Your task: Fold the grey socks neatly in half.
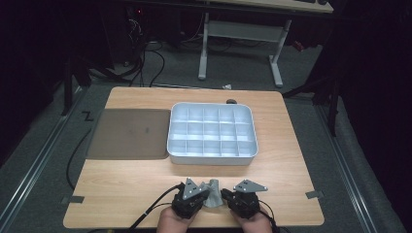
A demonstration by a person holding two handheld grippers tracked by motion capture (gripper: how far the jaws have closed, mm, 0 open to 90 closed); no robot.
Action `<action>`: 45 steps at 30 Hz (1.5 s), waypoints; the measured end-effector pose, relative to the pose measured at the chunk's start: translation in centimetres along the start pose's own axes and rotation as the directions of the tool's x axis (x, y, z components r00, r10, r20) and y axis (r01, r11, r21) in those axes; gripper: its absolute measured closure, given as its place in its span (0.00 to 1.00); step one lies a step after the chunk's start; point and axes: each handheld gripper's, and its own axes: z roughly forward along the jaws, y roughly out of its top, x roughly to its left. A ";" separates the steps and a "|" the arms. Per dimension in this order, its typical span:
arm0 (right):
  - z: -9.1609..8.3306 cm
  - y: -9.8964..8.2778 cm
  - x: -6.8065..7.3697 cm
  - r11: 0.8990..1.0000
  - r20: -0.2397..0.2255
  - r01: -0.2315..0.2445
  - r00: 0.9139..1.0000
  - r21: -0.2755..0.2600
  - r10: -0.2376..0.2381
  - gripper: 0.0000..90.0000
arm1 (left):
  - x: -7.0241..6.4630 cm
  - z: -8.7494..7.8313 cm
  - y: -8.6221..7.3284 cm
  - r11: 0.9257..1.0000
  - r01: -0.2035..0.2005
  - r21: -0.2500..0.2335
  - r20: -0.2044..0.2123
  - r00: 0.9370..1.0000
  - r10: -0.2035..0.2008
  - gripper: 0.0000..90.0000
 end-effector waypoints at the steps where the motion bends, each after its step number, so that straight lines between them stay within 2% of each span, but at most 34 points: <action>1: 0.1 0.0 0.2 1.000 -0.005 0.010 1.000 0.002 -0.010 0.97 | 0.0 0.0 0.0 1.000 0.000 0.000 0.000 1.000 0.000 1.00; 3: 0.3 0.0 0.6 1.000 -0.012 0.020 1.000 0.002 -0.020 0.99 | 0.0 0.0 0.0 1.000 0.000 0.000 0.000 1.000 0.000 1.00; 6: 0.2 0.1 1.1 1.000 -0.039 0.013 0.999 -0.025 -0.014 1.00 | -0.1 0.0 0.0 1.000 -0.002 -0.001 -0.003 1.000 0.002 1.00; 10: -0.1 0.6 2.3 0.998 -0.079 0.033 0.996 -0.060 -0.038 1.00 | -0.1 0.0 0.0 1.000 -0.003 -0.004 -0.006 1.000 0.003 1.00; 12: -0.1 0.5 2.7 0.996 -0.065 0.052 0.996 -0.069 -0.057 1.00 | -0.1 0.0 0.0 1.000 -0.003 0.000 -0.003 1.000 0.003 1.00; 17: 0.0 0.3 2.2 0.997 -0.057 0.035 0.998 -0.065 -0.039 1.00 | 0.0 -0.1 0.0 1.000 0.010 -0.008 0.004 1.000 -0.010 1.00; 23: 0.1 0.3 1.9 0.997 -0.041 0.033 0.999 -0.067 -0.036 1.00 | 0.6 -0.7 -0.1 0.997 0.056 -0.046 0.030 0.998 -0.055 0.89; 33: 0.3 0.1 1.9 0.998 -0.040 0.035 0.999 -0.053 -0.037 1.00 | 0.7 -2.0 -0.1 0.994 0.059 -0.087 0.040 0.998 -0.056 0.82; 38: 0.3 0.1 1.9 0.998 -0.043 0.035 0.998 -0.054 -0.038 1.00 | 1.4 -3.0 -0.2 0.989 0.076 -0.124 0.037 0.997 -0.071 0.78; 39: 0.3 0.1 1.9 0.998 -0.043 0.036 0.998 -0.055 -0.039 1.00 | 1.6 -3.2 -0.2 0.988 0.082 -0.130 0.040 0.996 -0.078 0.74; 41: 0.3 0.1 1.9 0.998 -0.043 0.036 0.998 -0.056 -0.039 1.00 | 2.4 -3.6 -0.3 0.983 0.118 -0.143 0.041 0.993 -0.113 0.73; 45: 0.2 0.1 1.9 0.998 -0.040 0.037 0.998 -0.055 -0.040 1.00 | 3.2 -3.5 -0.6 0.982 0.158 -0.108 0.057 0.987 -0.152 0.73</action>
